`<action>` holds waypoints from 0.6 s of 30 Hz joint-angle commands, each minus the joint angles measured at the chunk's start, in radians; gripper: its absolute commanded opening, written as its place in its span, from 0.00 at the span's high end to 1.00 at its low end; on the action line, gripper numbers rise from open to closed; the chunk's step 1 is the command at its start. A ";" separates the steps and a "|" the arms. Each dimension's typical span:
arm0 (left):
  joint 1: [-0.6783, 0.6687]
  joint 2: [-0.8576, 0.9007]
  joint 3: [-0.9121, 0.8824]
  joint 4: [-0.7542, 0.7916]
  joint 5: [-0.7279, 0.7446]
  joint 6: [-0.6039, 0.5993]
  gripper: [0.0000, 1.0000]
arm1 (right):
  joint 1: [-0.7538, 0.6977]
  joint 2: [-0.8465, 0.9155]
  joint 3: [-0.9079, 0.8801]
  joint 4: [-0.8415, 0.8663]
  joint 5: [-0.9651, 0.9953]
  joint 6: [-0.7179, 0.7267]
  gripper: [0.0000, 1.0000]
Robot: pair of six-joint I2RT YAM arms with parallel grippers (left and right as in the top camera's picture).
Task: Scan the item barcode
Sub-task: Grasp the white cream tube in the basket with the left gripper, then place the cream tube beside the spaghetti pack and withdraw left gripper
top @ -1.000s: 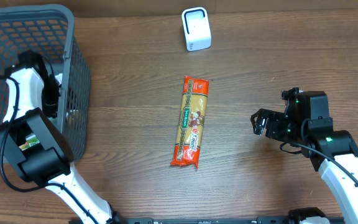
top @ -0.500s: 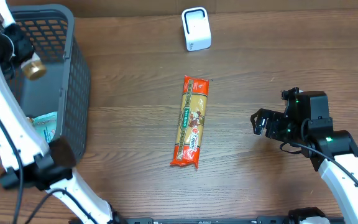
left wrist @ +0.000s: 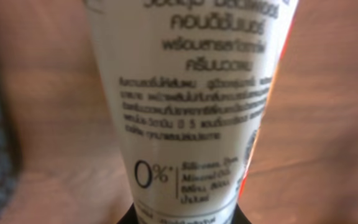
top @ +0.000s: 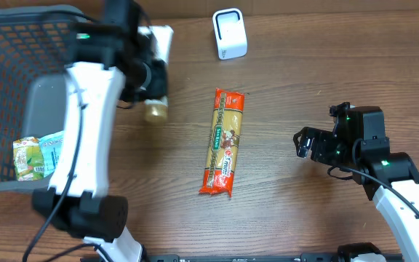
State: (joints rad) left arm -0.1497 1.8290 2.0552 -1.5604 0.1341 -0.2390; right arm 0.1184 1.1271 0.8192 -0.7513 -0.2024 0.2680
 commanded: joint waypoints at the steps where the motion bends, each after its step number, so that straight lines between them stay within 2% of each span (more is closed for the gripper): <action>1: -0.078 -0.004 -0.324 0.170 -0.041 -0.057 0.96 | -0.002 -0.003 0.023 0.004 -0.001 -0.014 0.00; 8: -0.187 -0.004 -0.743 0.589 -0.040 -0.053 0.95 | -0.002 -0.003 0.023 0.004 -0.001 -0.014 0.00; 12: -0.218 -0.004 -0.844 0.727 -0.040 -0.053 0.84 | -0.002 -0.003 0.023 0.004 -0.001 -0.014 0.00; 15: -0.232 -0.003 -0.882 0.795 -0.040 -0.053 0.83 | -0.002 -0.003 0.023 0.004 -0.001 -0.014 0.00; 18: -0.261 -0.001 -0.916 0.841 -0.024 -0.084 0.87 | -0.002 -0.003 0.023 0.004 -0.001 -0.014 0.00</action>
State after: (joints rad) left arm -0.3817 1.8484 1.1698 -0.7555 0.1001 -0.2890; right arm 0.1184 1.1271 0.8192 -0.7517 -0.2028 0.2676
